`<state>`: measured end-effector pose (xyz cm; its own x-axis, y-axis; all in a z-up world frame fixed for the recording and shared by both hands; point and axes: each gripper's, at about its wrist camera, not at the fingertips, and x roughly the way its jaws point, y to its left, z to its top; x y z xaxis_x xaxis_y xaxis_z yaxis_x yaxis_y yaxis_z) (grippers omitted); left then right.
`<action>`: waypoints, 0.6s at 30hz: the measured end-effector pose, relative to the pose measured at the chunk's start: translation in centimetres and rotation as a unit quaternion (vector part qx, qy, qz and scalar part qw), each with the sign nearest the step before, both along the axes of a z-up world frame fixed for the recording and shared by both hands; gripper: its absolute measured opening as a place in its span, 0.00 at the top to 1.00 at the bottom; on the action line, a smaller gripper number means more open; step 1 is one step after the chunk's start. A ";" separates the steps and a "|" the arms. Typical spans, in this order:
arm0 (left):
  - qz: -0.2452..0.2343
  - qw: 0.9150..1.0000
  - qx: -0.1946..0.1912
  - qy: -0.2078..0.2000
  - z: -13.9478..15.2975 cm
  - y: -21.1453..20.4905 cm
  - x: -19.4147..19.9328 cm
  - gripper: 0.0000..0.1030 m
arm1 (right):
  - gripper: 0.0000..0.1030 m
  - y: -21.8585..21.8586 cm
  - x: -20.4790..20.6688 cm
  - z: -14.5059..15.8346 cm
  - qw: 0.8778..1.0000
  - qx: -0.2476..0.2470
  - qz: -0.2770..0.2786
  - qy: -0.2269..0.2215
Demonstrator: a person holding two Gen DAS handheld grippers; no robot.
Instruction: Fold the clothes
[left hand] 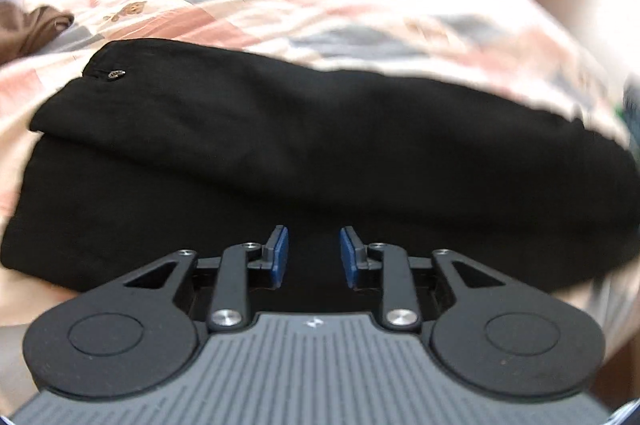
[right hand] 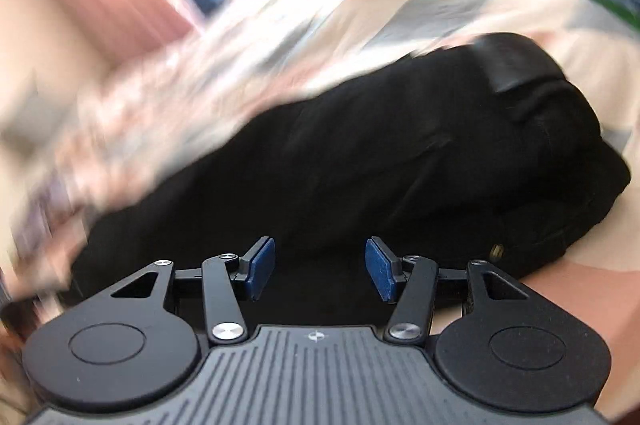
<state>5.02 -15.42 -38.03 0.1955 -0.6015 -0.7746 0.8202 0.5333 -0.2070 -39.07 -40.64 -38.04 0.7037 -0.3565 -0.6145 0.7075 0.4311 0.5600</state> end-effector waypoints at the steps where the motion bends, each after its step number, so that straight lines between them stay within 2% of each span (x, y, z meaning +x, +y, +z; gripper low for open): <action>1: 0.008 1.000 -0.012 0.001 -0.7 -0.2 0.7 0.77 | 0.49 -0.7 -0.4 -0.7 1.000 -0.004 -0.009 -0.019; 4: 0.009 0.999 -0.047 0.006 -2.1 -0.1 2.3 0.75 | 0.49 -2.0 -0.8 -2.6 0.997 -0.010 -0.017 -0.076; 9: 0.024 0.995 -0.097 0.024 -2.5 1.5 3.6 0.75 | 0.49 -2.8 -1.5 -3.9 0.989 0.005 -0.034 -0.141; 11: 0.056 0.993 -0.104 0.025 -2.1 3.1 4.2 0.75 | 0.49 -2.9 -2.2 -4.0 0.986 0.021 -0.047 -0.161; 14: 0.127 0.986 -0.104 0.029 -1.0 5.9 5.7 0.72 | 0.46 -3.5 -3.3 -3.6 0.984 0.049 -0.058 -0.163; 18: 0.205 0.971 -0.112 0.048 0.0 8.1 9.4 0.62 | 0.32 -3.5 -4.7 -2.8 0.981 0.075 -0.079 -0.160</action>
